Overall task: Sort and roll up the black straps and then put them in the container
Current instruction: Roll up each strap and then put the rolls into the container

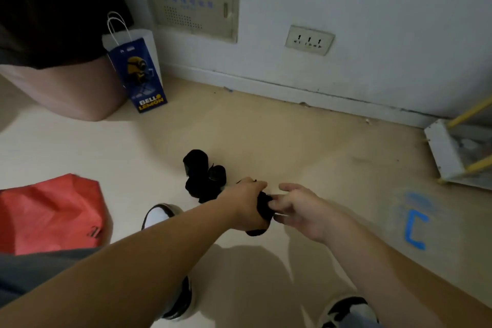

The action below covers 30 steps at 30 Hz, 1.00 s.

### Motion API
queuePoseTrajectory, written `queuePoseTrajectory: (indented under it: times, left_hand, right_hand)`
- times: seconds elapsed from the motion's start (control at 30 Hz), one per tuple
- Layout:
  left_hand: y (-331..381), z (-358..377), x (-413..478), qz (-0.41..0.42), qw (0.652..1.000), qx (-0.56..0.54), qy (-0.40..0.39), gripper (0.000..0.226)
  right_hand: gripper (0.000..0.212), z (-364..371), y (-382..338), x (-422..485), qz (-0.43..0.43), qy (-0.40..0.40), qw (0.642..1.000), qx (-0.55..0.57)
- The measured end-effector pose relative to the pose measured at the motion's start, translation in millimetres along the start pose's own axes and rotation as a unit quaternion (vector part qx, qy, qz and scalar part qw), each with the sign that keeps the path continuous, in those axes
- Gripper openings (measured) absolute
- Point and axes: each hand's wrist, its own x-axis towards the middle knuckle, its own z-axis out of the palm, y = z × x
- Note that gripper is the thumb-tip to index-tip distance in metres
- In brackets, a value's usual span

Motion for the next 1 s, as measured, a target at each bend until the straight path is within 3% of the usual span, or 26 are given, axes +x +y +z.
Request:
queuePoseTrajectory:
  times: [0.1, 0.3, 0.63, 0.8, 0.9, 1.0]
  left_hand:
    - [-38.7, 31.2, 24.7, -0.052, 0.999, -0.008, -0.005, 0.051]
    - [-75.2, 70.2, 67.0, -0.120, 0.991, 0.021, 0.048, 0.055]
    - [-83.2, 112.9, 70.3, -0.113, 0.980, 0.163, 0.034, 0.057]
    - [-54.4, 94.8, 68.6, -0.074, 0.974, 0.185, 0.110, 0.043]
    - [-20.5, 92.9, 80.0, -0.010, 0.985, 0.135, 0.104, 0.036]
    - [19.9, 107.8, 88.8, 0.032, 0.994, 0.040, 0.098, 0.030]
  right_hand:
    - [0.049, -4.0, 15.1, 46.6, 0.045, 0.006, 0.999, 0.007]
    - [0.027, 3.9, 40.4, 116.1, 0.078, 0.078, 0.976, -0.185]
    - [0.016, -38.9, 59.4, 122.1, 0.034, 0.085, 0.966, -0.241]
    - [0.017, -97.0, 72.0, 109.9, -0.023, 0.211, 0.950, -0.230]
    - [0.021, -132.8, 93.1, 90.9, -0.056, 0.310, 0.912, -0.263]
    - [0.030, -166.0, 113.2, 72.5, -0.088, 0.409, 0.830, -0.369]
